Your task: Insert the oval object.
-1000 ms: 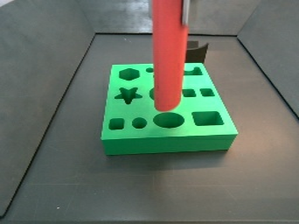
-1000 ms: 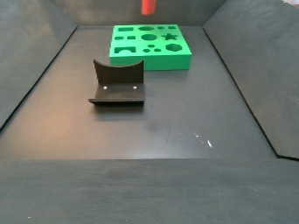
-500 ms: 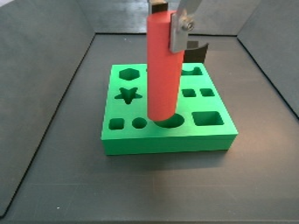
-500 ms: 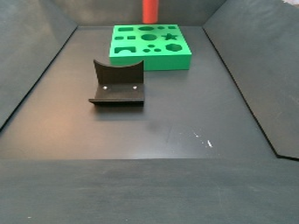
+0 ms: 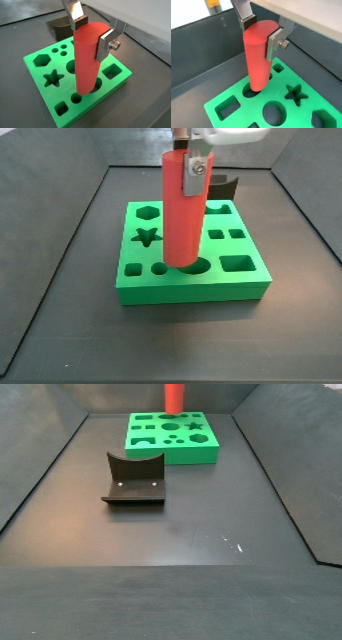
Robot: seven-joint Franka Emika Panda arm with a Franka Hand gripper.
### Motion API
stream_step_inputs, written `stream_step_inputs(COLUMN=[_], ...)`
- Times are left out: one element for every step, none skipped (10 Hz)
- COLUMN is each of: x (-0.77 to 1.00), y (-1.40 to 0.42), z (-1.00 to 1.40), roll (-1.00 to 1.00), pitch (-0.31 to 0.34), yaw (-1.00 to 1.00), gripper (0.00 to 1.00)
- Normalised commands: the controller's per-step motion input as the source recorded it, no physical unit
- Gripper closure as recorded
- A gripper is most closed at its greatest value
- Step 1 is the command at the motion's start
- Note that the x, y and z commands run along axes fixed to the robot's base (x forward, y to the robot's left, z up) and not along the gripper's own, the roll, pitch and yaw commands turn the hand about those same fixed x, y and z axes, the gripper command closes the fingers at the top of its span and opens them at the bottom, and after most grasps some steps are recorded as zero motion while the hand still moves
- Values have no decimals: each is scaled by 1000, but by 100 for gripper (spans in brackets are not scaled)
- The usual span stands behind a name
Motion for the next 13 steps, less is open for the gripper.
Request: stream_step_inputs(x=[260, 366, 437, 20, 0, 60, 111, 120, 223, 280, 271, 257, 63], y=[0, 0, -91, 0, 0, -9, 0, -20, -43, -51, -54, -23, 0], z=[-126, -120, -169, -89, -103, -269, -280, -251, -251, -237, -189, -243, -280], roll=[156, 163, 140, 23, 0, -74, -87, -106, -127, -126, -149, -117, -7], pitch=[0, 10, 66, 9, 0, -51, -41, -21, -17, -10, -21, -11, 0], yaw=[-729, -637, -500, -163, 0, 0, 0, 0, 0, -14, -23, 0, 0], gripper=[100, 100, 100, 100, 100, 100, 100, 100, 100, 100, 100, 100, 100])
